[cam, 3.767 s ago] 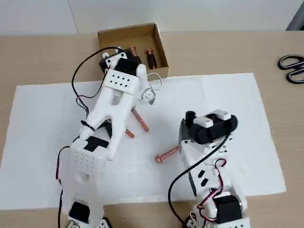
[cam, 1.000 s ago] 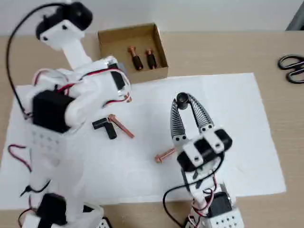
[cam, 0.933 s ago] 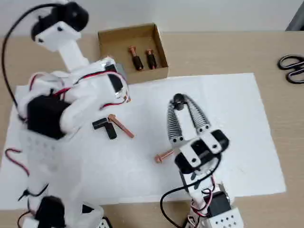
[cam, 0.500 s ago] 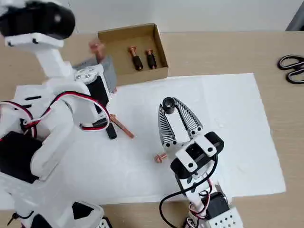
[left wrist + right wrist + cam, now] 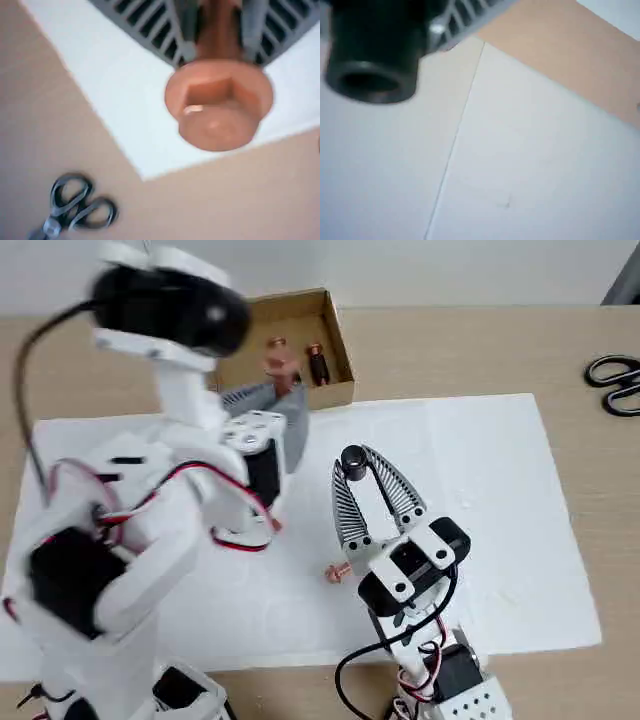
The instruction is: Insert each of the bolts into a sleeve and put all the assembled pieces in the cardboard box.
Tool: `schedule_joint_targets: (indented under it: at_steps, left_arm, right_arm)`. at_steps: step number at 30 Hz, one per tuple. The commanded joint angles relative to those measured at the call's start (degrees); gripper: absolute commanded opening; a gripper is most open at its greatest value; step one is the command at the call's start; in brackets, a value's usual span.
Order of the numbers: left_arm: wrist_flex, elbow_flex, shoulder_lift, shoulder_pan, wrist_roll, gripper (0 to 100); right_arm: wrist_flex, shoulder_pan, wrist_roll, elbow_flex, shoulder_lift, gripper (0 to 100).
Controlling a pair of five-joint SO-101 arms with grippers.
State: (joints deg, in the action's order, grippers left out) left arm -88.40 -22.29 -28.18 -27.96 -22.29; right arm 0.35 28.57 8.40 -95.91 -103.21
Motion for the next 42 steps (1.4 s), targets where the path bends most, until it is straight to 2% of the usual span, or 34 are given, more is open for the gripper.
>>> schedule_joint_targets:
  at_steps: [1, 8, 15, 18, 31, 37, 42]
  left_arm:
    - [7.91, 4.00, -3.60, -0.18, -0.62, 1]
    - [32.62, 23.25, -8.09, -0.26, 0.18, 1]
    - [49.41, 41.89, -15.82, -0.53, 0.35, 1]
    - [54.24, 47.96, -18.29, -0.70, 0.18, 1]
    - [54.59, 50.51, -22.95, -0.18, 0.26, 1]
    - [46.95, 50.51, -27.43, -1.23, 0.09, 1]
    - [45.71, 50.59, -28.13, -1.32, 0.09, 1]
  right_arm:
    - [0.66, 0.04, -0.53, -0.44, -0.66, 0.4]
    - [0.57, -0.04, -0.53, -0.44, -0.66, 0.4]
    - [0.57, -0.04, -0.53, -0.44, -0.66, 0.4]
    - [0.66, -0.13, -0.53, -0.44, -0.66, 0.4]
    - [1.45, -0.13, -0.53, -0.44, -0.57, 0.4]
    - [4.62, -0.13, -0.53, -0.44, -0.66, 0.4]
    - [4.62, -0.13, -0.53, -0.44, -0.66, 0.4]
